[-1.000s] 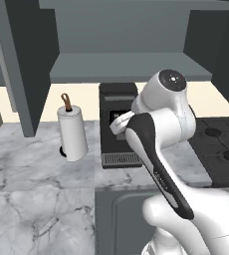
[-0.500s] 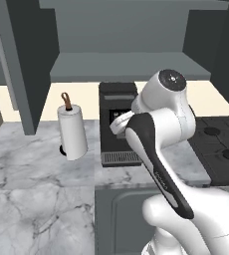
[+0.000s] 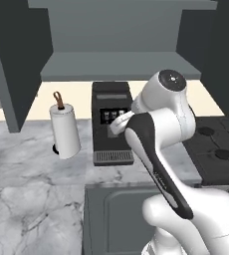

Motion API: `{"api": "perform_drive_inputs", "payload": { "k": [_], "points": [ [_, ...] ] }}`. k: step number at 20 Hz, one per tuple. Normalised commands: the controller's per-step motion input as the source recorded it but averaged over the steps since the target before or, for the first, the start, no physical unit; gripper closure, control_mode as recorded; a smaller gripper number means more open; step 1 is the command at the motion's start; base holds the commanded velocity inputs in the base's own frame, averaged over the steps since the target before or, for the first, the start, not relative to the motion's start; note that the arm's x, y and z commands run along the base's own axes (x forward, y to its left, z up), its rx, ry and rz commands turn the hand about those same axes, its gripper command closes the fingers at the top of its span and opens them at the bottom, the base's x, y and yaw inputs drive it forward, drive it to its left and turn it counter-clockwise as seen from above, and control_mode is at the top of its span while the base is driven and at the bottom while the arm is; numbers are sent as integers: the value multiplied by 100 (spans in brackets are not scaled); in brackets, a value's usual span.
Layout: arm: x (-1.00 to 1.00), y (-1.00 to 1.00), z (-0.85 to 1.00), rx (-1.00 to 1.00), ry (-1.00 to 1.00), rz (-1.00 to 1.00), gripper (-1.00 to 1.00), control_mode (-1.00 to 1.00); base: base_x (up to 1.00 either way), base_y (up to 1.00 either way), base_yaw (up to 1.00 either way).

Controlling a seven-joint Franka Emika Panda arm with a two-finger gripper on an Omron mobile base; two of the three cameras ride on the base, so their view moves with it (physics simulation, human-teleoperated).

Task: Pick the pears from the cabinet and place them in one bowl. Pick the apple from the sink and place it in the other bowl.

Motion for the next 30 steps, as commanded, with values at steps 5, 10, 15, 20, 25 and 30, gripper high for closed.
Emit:
{"api": "perform_drive_inputs", "payload": {
  "k": [5, 10, 15, 20, 25, 30],
  "points": [
    [0, 0, 0, 0, 0, 0, 100, 100, -47, -9, 0],
    [0, 0, 0, 0, 0, 0, 100, 100, -51, -3, 0],
    [0, 0, 0, 0, 0, 0, 100, 100, -54, -2, 0],
    [0, 0, 0, 0, 0, 0, 100, 100, -53, -3, 0],
    [0, 0, 0, 0, 0, 0, 100, 100, -58, -4, 0],
    [0, 0, 0, 0, 0, 0, 100, 100, -59, -6, 0]
  ]
}}
